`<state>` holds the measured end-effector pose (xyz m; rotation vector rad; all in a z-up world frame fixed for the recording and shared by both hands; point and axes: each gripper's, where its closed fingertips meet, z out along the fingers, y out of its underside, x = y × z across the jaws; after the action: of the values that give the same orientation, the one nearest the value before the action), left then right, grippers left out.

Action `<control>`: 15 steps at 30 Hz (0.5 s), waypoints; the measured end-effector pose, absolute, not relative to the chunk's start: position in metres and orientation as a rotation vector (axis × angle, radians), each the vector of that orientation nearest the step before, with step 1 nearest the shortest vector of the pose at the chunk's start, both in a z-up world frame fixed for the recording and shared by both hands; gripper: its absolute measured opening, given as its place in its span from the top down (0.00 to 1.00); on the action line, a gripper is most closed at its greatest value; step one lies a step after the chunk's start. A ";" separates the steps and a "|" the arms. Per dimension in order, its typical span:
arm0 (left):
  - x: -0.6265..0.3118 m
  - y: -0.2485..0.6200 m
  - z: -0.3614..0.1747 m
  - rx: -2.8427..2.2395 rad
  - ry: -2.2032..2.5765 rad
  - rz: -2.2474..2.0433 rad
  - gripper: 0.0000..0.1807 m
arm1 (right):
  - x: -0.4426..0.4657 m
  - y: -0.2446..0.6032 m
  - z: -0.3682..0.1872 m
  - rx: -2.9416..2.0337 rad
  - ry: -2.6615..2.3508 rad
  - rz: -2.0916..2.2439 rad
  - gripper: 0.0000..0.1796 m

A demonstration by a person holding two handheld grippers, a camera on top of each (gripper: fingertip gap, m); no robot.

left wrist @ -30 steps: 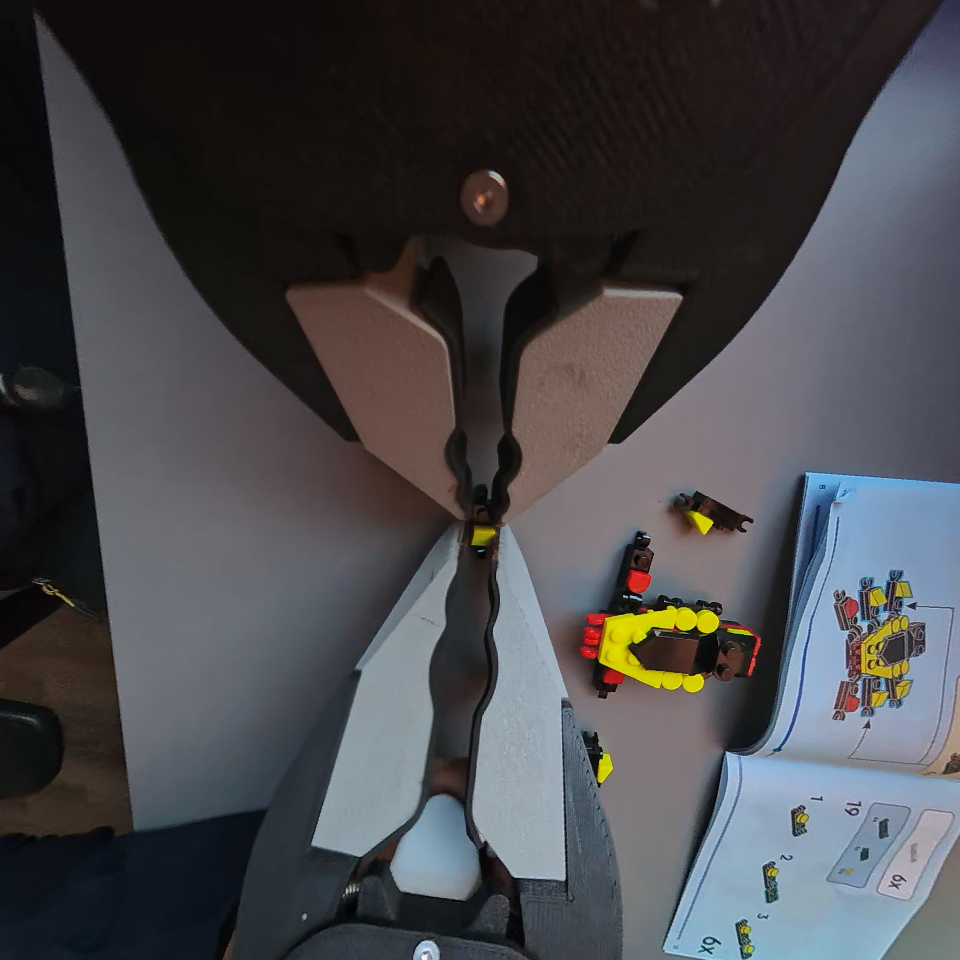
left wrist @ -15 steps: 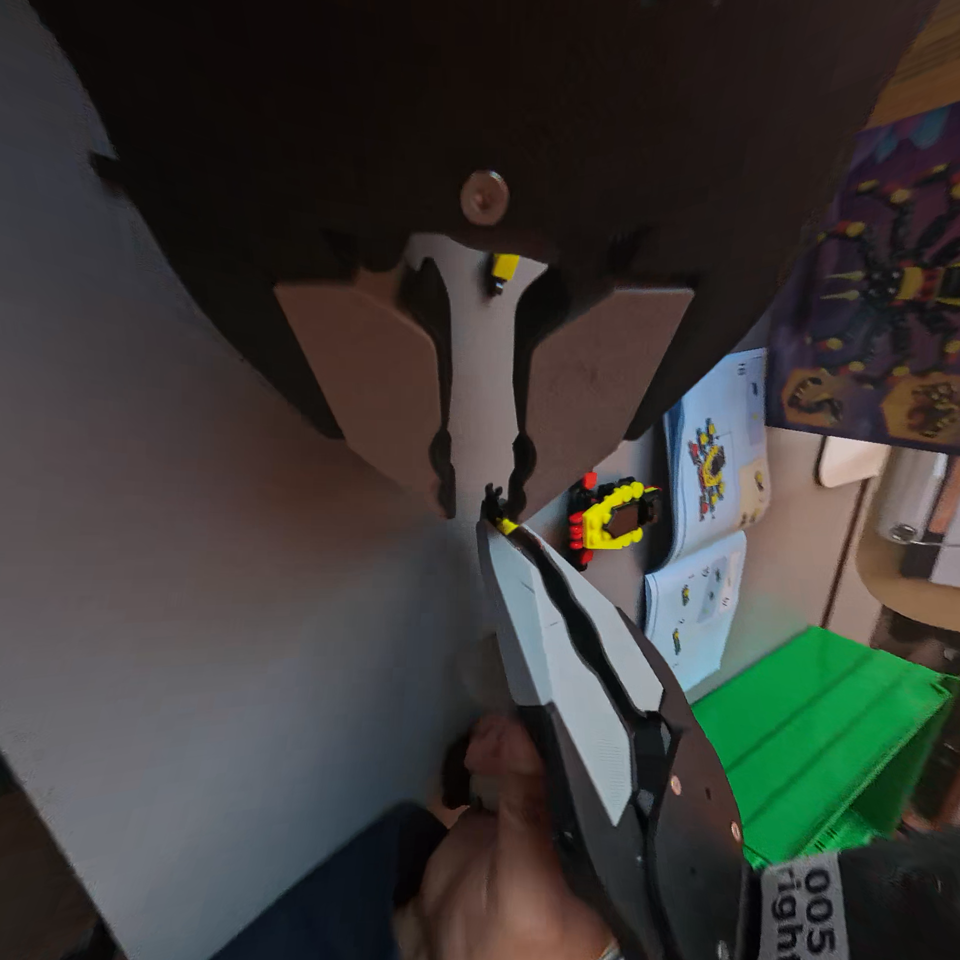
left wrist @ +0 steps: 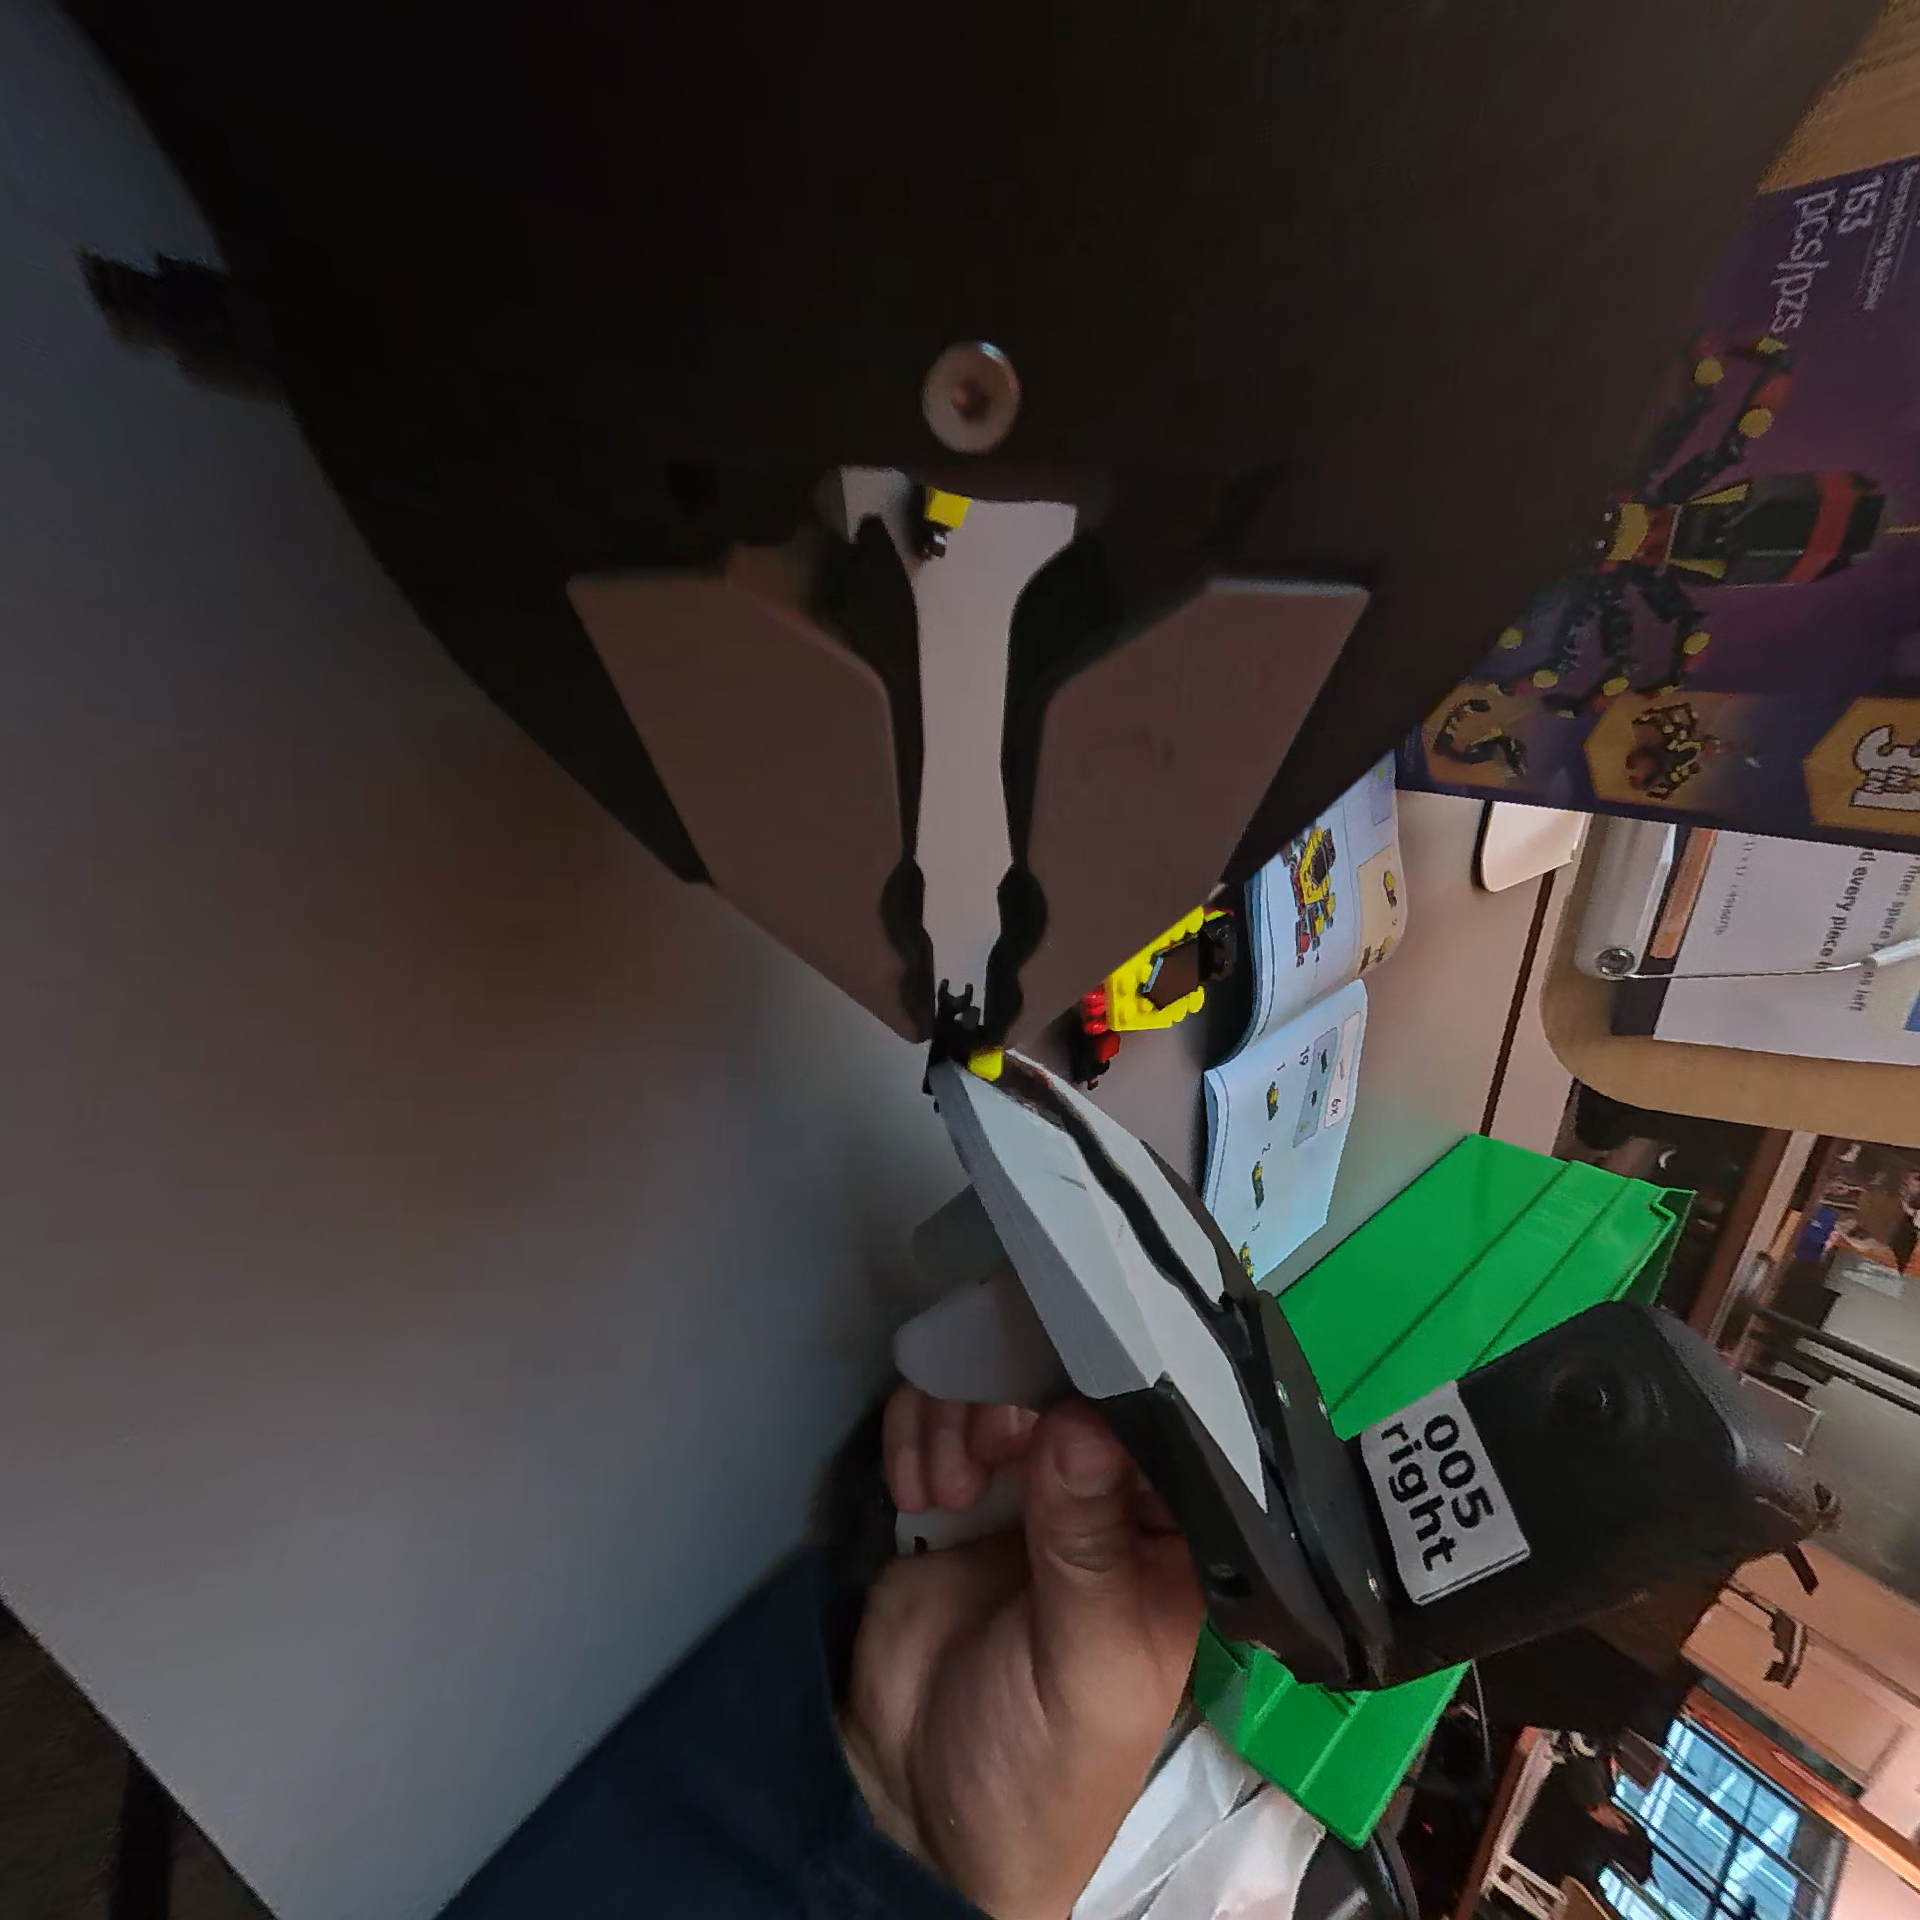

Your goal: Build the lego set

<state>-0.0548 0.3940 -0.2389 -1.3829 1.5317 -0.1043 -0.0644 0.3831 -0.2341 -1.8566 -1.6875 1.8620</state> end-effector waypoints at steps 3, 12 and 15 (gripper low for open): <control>-0.057 0.396 -0.236 -1.415 1.498 -0.132 0.96 | -0.066 0.385 -0.232 -1.808 -1.694 1.808 0.97; -0.060 0.401 -0.232 -1.524 1.392 -0.253 0.97 | -0.071 0.400 -0.239 -1.331 -1.921 0.863 0.88; -0.061 0.402 -0.233 -1.553 1.377 -0.274 0.97 | -0.072 0.402 -0.239 -1.209 -1.933 0.672 0.94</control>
<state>-0.0611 0.4023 -0.2335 -1.5533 1.3766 -0.2738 -0.0720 0.4021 -0.2390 -1.2085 -1.9329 0.6720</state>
